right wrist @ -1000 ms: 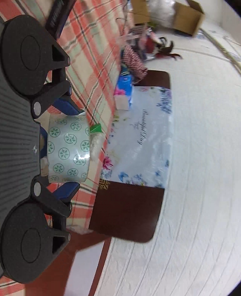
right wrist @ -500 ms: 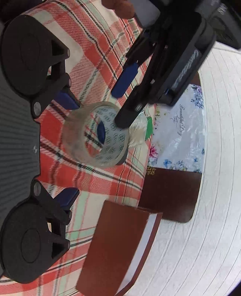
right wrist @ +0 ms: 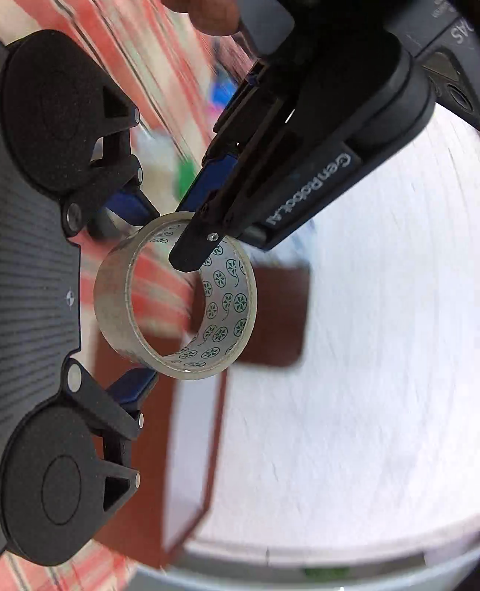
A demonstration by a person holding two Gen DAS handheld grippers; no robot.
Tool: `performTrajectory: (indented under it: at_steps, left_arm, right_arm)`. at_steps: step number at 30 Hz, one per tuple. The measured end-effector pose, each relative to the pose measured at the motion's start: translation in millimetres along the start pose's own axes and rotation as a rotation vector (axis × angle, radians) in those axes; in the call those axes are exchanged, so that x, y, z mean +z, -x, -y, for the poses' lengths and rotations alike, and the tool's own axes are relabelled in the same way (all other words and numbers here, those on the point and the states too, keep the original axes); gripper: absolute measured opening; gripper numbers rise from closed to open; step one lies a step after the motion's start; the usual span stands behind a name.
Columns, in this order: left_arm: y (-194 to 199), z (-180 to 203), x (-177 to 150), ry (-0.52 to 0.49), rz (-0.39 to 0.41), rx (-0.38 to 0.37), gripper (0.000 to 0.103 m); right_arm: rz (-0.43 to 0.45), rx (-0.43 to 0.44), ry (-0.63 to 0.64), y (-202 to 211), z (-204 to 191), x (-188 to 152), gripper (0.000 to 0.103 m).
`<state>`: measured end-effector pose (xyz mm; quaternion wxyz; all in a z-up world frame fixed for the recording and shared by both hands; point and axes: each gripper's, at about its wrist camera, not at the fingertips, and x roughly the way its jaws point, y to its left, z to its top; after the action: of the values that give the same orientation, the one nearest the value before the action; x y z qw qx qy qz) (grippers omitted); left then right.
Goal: Organize objects
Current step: 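Carry the clear tape roll into the brown box and release it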
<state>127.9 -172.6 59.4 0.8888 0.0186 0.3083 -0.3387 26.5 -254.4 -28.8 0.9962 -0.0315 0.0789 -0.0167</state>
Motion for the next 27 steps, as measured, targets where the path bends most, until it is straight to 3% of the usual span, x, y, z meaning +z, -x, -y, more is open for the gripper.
performTrajectory:
  at_steps: [2, 4, 5, 6, 7, 8, 12, 14, 18, 23, 27]
  left_arm:
    - [-22, 19, 20, -0.036, 0.018, -0.030, 0.032]
    - [-43, 37, 33, -0.063, 0.025, -0.053, 0.046]
    - [-52, 45, 36, -0.087, 0.034, -0.038, 0.066]
    - [-57, 52, 34, -0.112, 0.055, 0.003, 0.076]
    - [-61, 56, 31, -0.132, 0.079, 0.050, 0.076]
    - [-60, 59, 26, -0.138, 0.093, 0.074, 0.076]
    - [-42, 50, 1, -0.138, 0.090, 0.057, 0.076]
    - [-25, 36, -14, -0.112, 0.099, 0.077, 0.079]
    - [5, -14, -55, 0.002, 0.046, 0.160, 0.080]
    - [38, -92, -116, 0.180, -0.051, 0.355, 0.080]
    - [58, -148, -155, 0.344, -0.099, 0.462, 0.079]
  right_arm:
    - [0.020, -0.062, -0.015, -15, 23, 10, 0.083]
    - [0.039, -0.126, -0.030, -32, 47, 16, 0.084]
    - [0.038, -0.161, -0.031, -42, 57, 17, 0.085]
    - [0.026, -0.193, -0.025, -55, 67, 17, 0.091]
    - [-0.007, -0.234, -0.015, -68, 76, 15, 0.098]
    - [-0.043, -0.271, -0.013, -77, 83, 12, 0.097]
    - [0.006, -0.295, -0.071, -57, 94, -2, 0.098]
    - [0.008, -0.285, -0.094, -43, 90, -13, 0.098]
    - [-0.079, -0.201, -0.161, -30, 79, -27, 0.098]
    - [-0.163, -0.073, -0.147, -25, 44, -33, 0.098]
    - [-0.222, 0.077, -0.075, -33, -7, -27, 0.096]
